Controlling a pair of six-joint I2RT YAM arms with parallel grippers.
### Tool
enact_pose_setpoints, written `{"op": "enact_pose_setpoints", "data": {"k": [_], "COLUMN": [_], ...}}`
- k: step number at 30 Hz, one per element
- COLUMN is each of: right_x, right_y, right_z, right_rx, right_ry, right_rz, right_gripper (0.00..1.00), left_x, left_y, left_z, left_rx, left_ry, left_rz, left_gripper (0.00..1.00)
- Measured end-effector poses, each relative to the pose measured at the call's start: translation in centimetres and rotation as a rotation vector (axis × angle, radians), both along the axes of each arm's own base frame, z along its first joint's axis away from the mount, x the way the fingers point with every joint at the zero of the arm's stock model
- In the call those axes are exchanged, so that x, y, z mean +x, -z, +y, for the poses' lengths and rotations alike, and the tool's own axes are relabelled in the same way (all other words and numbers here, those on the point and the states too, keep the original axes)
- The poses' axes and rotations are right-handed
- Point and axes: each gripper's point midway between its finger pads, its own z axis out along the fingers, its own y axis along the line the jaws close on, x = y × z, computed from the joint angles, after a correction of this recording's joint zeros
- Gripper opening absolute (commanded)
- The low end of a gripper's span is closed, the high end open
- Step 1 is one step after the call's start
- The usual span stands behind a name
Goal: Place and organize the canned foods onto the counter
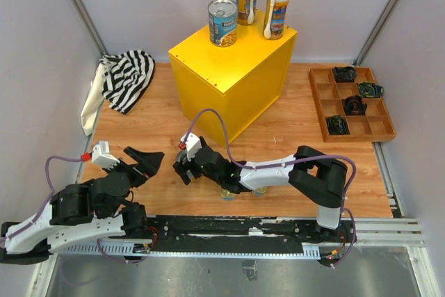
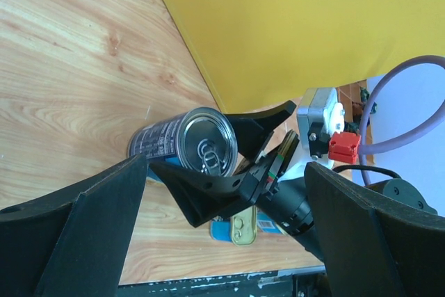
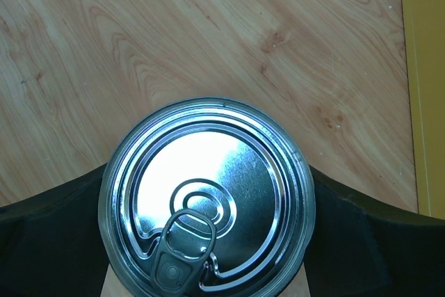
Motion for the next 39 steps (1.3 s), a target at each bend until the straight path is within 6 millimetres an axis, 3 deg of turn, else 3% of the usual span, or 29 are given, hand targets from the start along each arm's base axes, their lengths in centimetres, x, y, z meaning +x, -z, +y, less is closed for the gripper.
{"op": "enact_pose_setpoints", "data": {"k": [6,9,22,32,39], "right_x": [-1.4,-2.0,-2.3,-1.9,-1.0], "right_y": [-0.5,-2.1,-16.9,-23.3,-28.8], "right_z": [-0.5,-0.6,-1.3,-2.8,-4.8], "right_rx": [-0.131,-0.176,-0.069,-0.073,-0.053], "right_ry": [-0.057,-0.085,-0.093,-0.080,-0.026], "right_rz": [-0.030,-0.049,-0.155,-0.229,-0.323], "right_gripper": [0.01,0.01,0.01,0.01,0.00], "left_x": [0.2,0.3,0.7,1.1,1.7], "left_y": [-0.3,-0.8,-2.0,-3.3,-4.1], "left_z": [0.3,0.5,0.7,0.4,-1.3], "left_rx": [0.010,0.002,-0.014,-0.022,0.040], "left_ry": [-0.012,-0.020,-0.045,-0.048,-0.020], "left_rz": [-0.017,-0.027,-0.064,-0.108,-0.139], "left_gripper": [0.99,0.99,0.99,0.99,0.99]}}
